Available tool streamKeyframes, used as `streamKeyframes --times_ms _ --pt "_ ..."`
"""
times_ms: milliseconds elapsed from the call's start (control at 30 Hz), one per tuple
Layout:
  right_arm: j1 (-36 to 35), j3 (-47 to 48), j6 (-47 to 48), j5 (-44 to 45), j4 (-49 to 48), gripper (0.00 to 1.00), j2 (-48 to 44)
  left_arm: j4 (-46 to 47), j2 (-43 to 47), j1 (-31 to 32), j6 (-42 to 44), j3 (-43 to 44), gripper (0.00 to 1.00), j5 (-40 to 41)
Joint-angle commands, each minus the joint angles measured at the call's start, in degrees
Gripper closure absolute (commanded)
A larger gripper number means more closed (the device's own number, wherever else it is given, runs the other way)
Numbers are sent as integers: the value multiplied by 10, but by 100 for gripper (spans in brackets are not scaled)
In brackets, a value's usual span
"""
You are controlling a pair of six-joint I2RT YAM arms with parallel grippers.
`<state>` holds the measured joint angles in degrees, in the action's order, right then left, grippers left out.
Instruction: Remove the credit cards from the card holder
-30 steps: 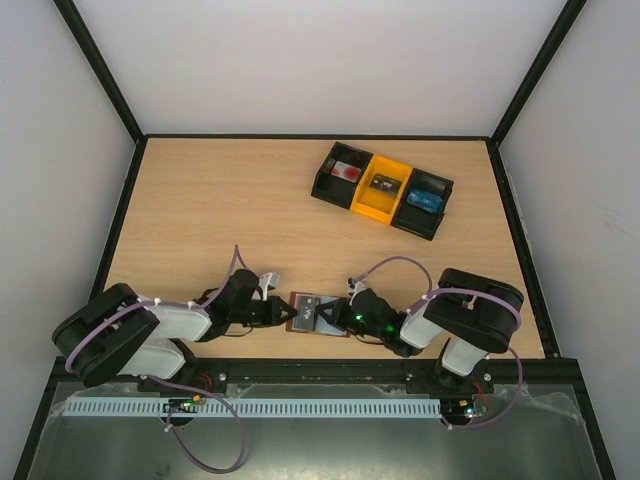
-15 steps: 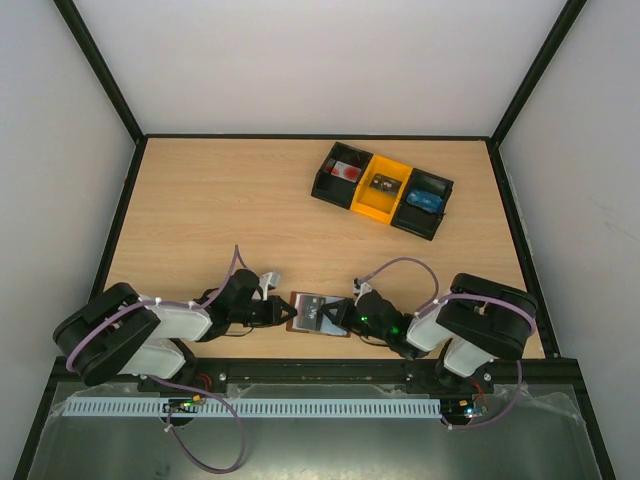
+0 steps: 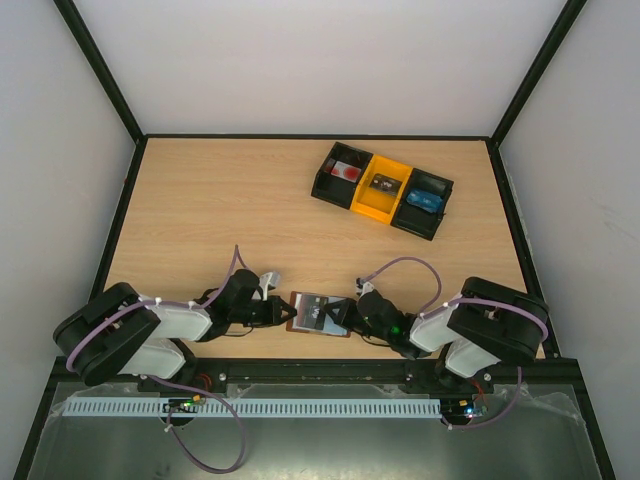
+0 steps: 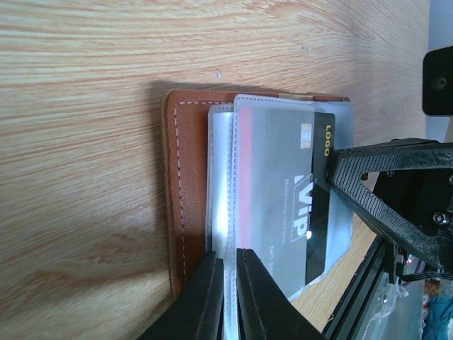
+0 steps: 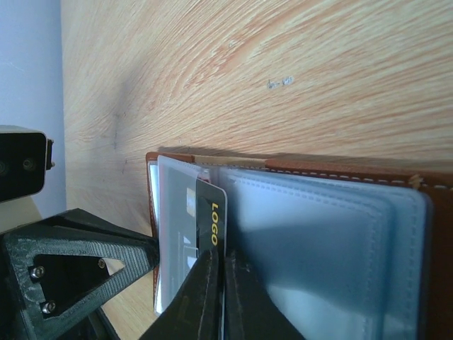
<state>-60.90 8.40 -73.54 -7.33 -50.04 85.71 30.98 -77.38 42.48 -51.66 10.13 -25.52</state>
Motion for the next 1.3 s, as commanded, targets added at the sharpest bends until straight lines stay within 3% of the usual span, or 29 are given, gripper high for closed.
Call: streamKeyframes --times_ms 0,200,433,567,733,1267 --pt "-3 5 6 8 19 93 1 -57 -24 2 4 -13 92 37" --pt "-3 16 -1 -2 6 85 29 -53 -28 3 2 -13 93 35" --pt "-2 12 -16 -15 -40 83 68 -53 -30 3 4 -12 95 35" --pt "-2 11 -18 -20 -56 85 78 -51 -32 3 4 -12 96 34" --pt "-2 9 -16 -16 -59 96 75 -52 -31 3 4 -12 96 35" --pt "-2 3 17 51 92 98 -51 -47 -35 4 -2 -16 95 37"
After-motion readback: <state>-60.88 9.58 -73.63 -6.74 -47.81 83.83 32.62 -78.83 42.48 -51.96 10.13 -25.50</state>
